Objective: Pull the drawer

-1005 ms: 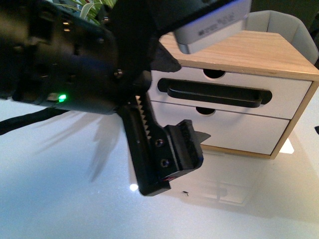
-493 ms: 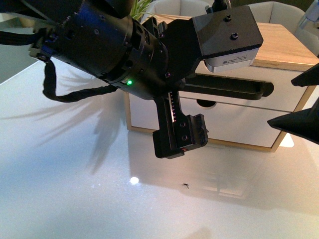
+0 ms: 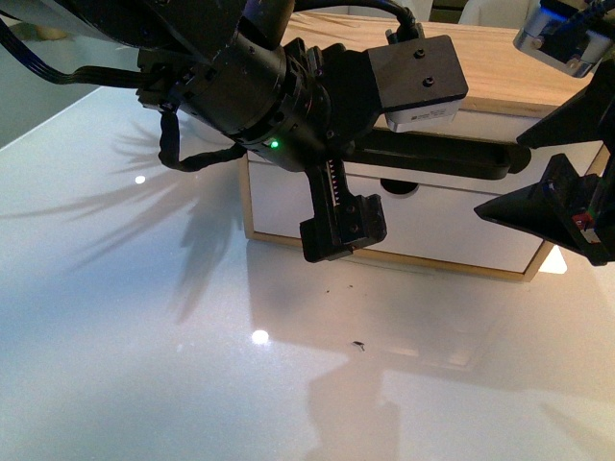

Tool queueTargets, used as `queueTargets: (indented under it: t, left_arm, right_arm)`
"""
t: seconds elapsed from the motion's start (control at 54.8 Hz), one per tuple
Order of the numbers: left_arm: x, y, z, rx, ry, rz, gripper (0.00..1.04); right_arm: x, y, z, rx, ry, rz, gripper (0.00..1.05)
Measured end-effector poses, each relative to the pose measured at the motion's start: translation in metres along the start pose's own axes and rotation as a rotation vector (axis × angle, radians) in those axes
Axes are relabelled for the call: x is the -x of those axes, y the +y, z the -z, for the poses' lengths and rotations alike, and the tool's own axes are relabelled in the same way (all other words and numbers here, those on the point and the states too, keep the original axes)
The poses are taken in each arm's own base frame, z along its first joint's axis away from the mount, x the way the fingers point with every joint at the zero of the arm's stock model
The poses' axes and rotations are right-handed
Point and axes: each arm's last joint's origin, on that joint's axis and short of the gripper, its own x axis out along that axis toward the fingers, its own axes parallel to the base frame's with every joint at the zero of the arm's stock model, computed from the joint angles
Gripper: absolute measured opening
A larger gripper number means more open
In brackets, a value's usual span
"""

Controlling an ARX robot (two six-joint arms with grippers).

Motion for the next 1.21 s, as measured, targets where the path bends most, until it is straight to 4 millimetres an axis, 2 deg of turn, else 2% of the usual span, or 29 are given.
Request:
queueTargets:
  t: [0.84,1.023,1.205]
  left_arm:
    - [-0.013,0.003,0.009,0.008,0.014,0.004,0.97]
    - [-0.012,-0.002,0.011,-0.022,0.016,0.045,0.97]
    - [0.002,-0.012,0.01,-0.055,0.021,0.107,0.97]
  right_arm:
    - [-0.043,-0.002,0.002,0.006,0.001,-0.038,0.96]
    - [-0.042,0.004,0.002,0.052,0.038,-0.101,0.96]
    - [-0.034,0.012,0.004,0.08,0.053,-0.15,0.96]
